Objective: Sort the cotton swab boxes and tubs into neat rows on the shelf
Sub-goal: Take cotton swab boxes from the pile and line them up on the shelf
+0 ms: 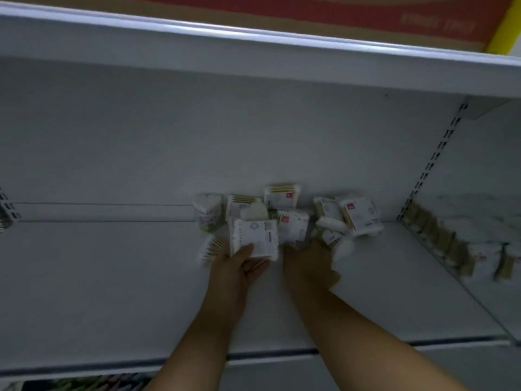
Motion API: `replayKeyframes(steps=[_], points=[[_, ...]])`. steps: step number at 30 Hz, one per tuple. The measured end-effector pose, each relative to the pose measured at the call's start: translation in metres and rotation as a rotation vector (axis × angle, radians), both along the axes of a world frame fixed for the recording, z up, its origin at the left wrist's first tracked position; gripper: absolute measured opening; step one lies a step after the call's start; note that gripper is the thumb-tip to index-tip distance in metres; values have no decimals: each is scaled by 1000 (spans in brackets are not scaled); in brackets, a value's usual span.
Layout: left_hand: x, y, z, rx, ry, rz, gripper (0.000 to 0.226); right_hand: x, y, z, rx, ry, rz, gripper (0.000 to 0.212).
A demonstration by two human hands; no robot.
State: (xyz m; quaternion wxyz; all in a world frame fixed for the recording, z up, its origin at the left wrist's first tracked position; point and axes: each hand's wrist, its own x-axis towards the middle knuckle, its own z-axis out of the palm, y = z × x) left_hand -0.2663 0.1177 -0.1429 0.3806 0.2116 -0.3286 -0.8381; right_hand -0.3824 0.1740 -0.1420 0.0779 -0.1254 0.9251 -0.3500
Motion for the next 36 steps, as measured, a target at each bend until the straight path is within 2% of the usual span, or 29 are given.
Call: replayKeyframes(steps=[3, 8, 12, 14, 16, 19, 21, 23, 27, 30, 34, 36], points=[[-1, -1, -2, 7, 0, 15, 39, 1, -4, -3, 30, 34, -39, 48], [0, -2, -2, -22, -20, 56, 22, 6, 2, 0, -79, 69, 28, 24], [7, -1, 1, -40, 40, 62, 24, 12, 33, 4, -297, -44, 256, 24], [7, 0, 2, -12, 39, 55, 30, 10, 55, 9, -393, -114, 337, 17], [4, 6, 6, -36, 14, 45, 28, 1, 81, 14, -461, -190, 360, 21], [-3, 17, 14, -98, -116, 92, 40, -21, 124, 23, -469, -265, 369, 11], [-17, 29, 20, -139, -169, 45, 29, -40, 157, 30, -500, -299, 331, 16], [-41, 52, 25, -171, -190, -51, 16, -60, 195, 38, -518, -304, 296, 17], [-104, 139, 35, -320, -280, -142, 16, -100, 278, 44, -636, -382, 235, 26], [-147, 205, 33, -321, -291, -210, 18, -126, 337, 47, -690, -443, 209, 36], [-186, 271, 28, -383, -400, -238, 13, -159, 396, 43, -685, -434, 167, 16], [-196, 294, 23, -414, -415, -222, 6, -171, 414, 38, -686, -425, 175, 13]])
